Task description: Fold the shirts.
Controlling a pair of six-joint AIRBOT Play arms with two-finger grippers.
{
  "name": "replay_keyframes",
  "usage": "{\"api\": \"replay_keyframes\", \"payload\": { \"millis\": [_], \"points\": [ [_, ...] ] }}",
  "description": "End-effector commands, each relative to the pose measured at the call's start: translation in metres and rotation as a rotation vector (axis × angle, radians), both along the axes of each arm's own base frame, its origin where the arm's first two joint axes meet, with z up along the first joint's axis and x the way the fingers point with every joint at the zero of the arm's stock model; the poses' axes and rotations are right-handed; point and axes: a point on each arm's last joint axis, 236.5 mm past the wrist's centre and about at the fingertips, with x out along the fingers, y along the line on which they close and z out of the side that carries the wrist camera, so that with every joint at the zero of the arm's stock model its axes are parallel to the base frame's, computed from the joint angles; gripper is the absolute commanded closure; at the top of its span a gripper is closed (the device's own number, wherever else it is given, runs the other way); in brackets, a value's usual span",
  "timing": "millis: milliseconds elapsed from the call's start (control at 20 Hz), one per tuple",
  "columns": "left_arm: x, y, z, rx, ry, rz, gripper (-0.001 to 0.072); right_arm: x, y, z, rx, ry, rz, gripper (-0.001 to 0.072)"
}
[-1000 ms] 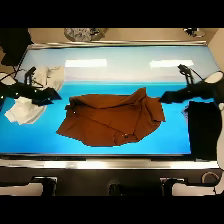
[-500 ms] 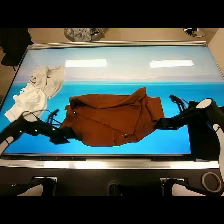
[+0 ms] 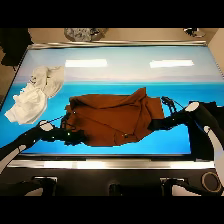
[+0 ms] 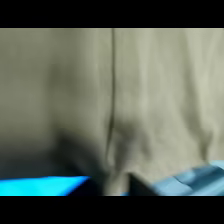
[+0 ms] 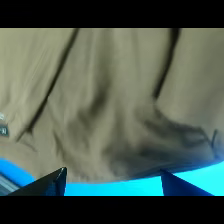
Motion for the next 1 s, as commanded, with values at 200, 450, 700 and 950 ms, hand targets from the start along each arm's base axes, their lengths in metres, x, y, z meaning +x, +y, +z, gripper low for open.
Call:
{"api": "replay_keyframes", "payload": {
  "millis": [200,450,700,950],
  "points": [
    [0.010,-0.013,0.002,0.003,-0.052,0.025,0.0676,0.000,0.026,-0.016,0.079,0.063,-0.053,0.0145],
    [0.009,-0.015,0.005,-0.004,-0.063,-0.003,0.0676,0.019,0.015,0.016,0.022,-0.070,0.060,0.0074],
    [0.008,-0.015,0.006,-0.005,-0.062,-0.009,0.0676,0.011,-0.007,0.036,-0.078,-0.050,0.177,0.0010],
    [0.003,-0.017,0.006,-0.010,-0.062,-0.044,0.0676,-0.009,-0.016,0.008,-0.101,0.120,0.153,0.0019]
  ]
}}
